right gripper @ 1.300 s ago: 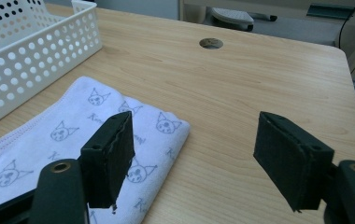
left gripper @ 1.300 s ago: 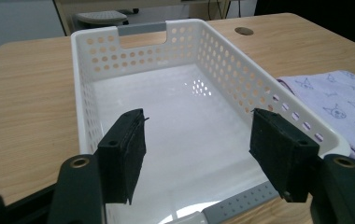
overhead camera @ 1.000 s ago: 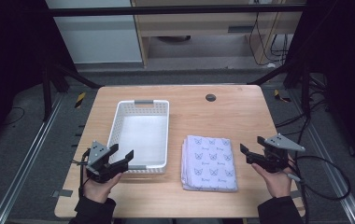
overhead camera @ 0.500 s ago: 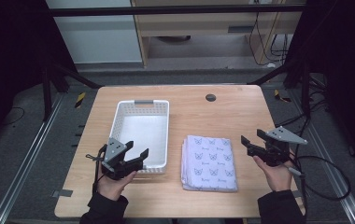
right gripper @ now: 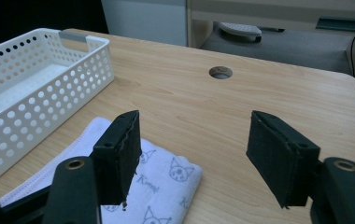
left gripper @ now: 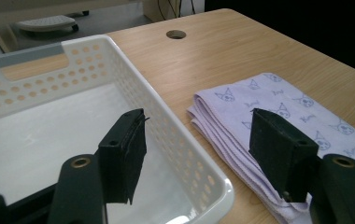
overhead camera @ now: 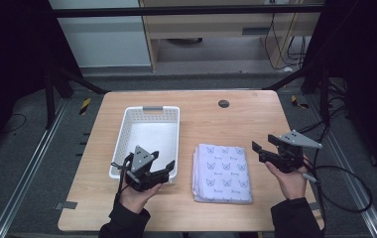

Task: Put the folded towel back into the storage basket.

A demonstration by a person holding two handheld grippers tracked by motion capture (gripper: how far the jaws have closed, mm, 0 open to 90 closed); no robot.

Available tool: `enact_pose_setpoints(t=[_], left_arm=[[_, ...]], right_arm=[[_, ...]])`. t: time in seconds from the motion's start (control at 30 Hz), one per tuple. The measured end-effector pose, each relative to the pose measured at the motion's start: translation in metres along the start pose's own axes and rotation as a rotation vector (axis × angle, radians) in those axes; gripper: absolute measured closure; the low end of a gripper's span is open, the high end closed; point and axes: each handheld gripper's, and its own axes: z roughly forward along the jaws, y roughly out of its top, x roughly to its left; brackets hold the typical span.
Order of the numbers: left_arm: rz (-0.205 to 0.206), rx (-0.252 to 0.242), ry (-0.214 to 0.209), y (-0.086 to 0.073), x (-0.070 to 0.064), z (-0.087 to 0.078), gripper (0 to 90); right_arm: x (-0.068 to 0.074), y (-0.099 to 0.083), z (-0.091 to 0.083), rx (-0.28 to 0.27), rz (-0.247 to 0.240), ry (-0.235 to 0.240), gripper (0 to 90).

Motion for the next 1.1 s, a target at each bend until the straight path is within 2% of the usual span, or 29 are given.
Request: enact_pose_setpoints(t=[0.4,0.83,1.1], left_arm=[[0.016,0.038,-0.038,0.0,-0.022,0.019,35.5],[0.043,0.076,-0.067,-0.003,-0.043,0.038,35.8],[0.047,0.112,-0.074,-0.009,-0.056,0.054,35.8]], right_arm=[[0.003,0.0,0.013,0.012,-0.012,0.008,33.8],[-0.001,-0.007,0.033,0.037,-0.015,0.014,33.8],[-0.001,-0.013,0.047,0.078,-0.055,-0.001,35.4]])
